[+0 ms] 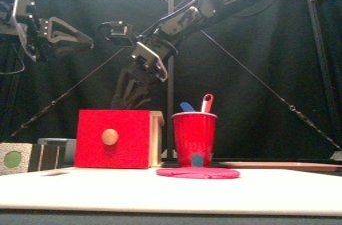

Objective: Get the cutter from the drawer then cut the dough then place the extra dough in the bowl
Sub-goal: Place the cutter on the board

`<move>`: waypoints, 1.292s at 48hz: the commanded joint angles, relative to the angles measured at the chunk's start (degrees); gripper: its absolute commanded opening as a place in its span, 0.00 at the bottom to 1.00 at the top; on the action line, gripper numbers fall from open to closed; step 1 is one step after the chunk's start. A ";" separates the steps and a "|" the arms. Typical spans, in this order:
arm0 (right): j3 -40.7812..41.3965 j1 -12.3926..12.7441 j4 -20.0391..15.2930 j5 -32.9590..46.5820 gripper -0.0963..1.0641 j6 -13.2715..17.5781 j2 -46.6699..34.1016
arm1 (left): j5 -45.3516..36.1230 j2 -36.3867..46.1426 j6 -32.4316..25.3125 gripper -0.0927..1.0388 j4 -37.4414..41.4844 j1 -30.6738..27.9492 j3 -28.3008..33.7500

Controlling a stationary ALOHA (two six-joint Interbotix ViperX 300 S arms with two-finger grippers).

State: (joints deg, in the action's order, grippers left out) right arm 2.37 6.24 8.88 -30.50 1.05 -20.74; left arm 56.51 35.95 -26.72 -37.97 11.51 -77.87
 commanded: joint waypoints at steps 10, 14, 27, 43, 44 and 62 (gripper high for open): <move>-0.88 0.44 0.18 -0.79 0.70 0.09 0.35 | -1.23 0.00 -0.18 0.60 0.18 -0.35 0.53; -0.88 0.18 0.18 -0.79 0.66 0.09 0.35 | -1.23 0.00 -0.09 0.60 0.09 -0.70 0.26; -1.49 -0.09 0.26 -0.70 0.64 0.09 0.35 | -1.23 -0.09 -0.09 0.60 -0.70 -0.97 -0.18; -3.08 -0.09 0.35 -0.79 0.61 0.09 0.18 | -1.23 0.00 -0.09 0.60 -1.49 -1.32 -0.44; -3.08 -0.18 0.35 -0.79 0.60 0.00 0.18 | -1.23 0.00 -0.09 0.60 -1.49 -1.32 -0.44; -3.78 -0.88 0.35 -0.97 0.51 0.00 0.62 | -1.23 0.00 -0.09 0.60 -2.20 -1.49 -0.62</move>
State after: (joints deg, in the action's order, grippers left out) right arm 0.44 5.63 9.40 -31.55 0.97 -21.80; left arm 55.02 35.95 -26.81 -39.99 10.28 -79.28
